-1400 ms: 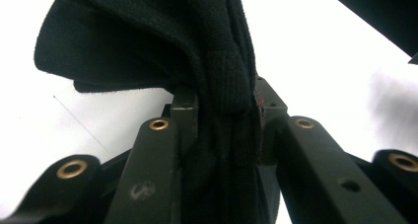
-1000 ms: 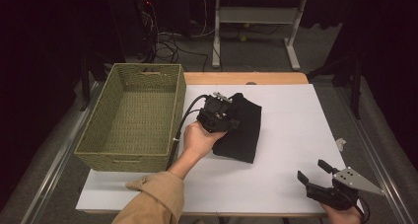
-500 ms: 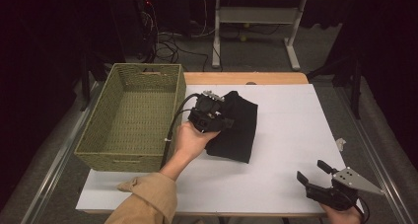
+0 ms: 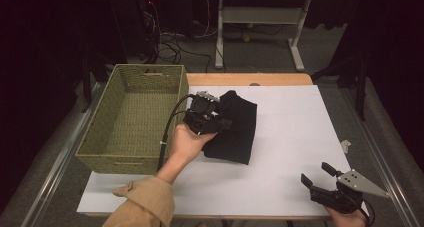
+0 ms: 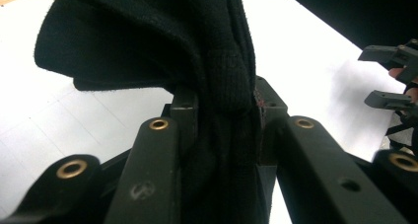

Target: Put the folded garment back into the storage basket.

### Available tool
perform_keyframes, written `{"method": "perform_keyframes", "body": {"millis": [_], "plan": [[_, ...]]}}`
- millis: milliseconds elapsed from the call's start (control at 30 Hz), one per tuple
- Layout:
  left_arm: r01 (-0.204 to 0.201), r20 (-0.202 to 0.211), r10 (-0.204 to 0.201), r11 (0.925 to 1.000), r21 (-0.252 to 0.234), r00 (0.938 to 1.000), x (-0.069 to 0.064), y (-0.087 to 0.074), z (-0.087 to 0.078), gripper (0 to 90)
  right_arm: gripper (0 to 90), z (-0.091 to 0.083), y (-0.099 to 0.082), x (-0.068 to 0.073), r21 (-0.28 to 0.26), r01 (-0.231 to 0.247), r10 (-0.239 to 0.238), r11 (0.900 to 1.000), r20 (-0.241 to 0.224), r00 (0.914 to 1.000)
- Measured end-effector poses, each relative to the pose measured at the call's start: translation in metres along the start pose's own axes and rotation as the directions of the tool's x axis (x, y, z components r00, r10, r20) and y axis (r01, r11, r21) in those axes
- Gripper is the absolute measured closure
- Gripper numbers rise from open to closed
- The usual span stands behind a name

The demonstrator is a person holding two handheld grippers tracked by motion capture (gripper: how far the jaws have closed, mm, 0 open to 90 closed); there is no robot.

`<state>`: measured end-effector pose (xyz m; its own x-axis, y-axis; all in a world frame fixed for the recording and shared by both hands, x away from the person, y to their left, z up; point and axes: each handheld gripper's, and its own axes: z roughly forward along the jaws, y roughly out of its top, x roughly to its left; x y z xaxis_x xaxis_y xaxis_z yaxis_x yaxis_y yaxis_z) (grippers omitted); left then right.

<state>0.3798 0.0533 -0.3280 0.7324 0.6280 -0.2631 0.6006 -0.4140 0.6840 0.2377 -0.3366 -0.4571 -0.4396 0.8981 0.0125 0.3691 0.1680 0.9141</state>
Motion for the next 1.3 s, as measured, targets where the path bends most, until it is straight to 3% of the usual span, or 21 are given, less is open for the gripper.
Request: {"method": "perform_keyframes", "body": {"millis": [533,1300], "plan": [[0.034,0.002,-0.034,0.9990,-0.030,0.9994,0.009,-0.010,-0.021,66.1,18.3,0.000,0.000,0.001,-0.001,0.002,-0.002,1.0000,-0.004,1.0000],[0.041,-0.052,-0.044,0.9967,-0.070,0.9976,0.019,-0.021,-0.049,66.1,18.3,0.001,0.000,0.001,0.005,-0.001,0.001,1.0000,-0.005,1.0000]]}}
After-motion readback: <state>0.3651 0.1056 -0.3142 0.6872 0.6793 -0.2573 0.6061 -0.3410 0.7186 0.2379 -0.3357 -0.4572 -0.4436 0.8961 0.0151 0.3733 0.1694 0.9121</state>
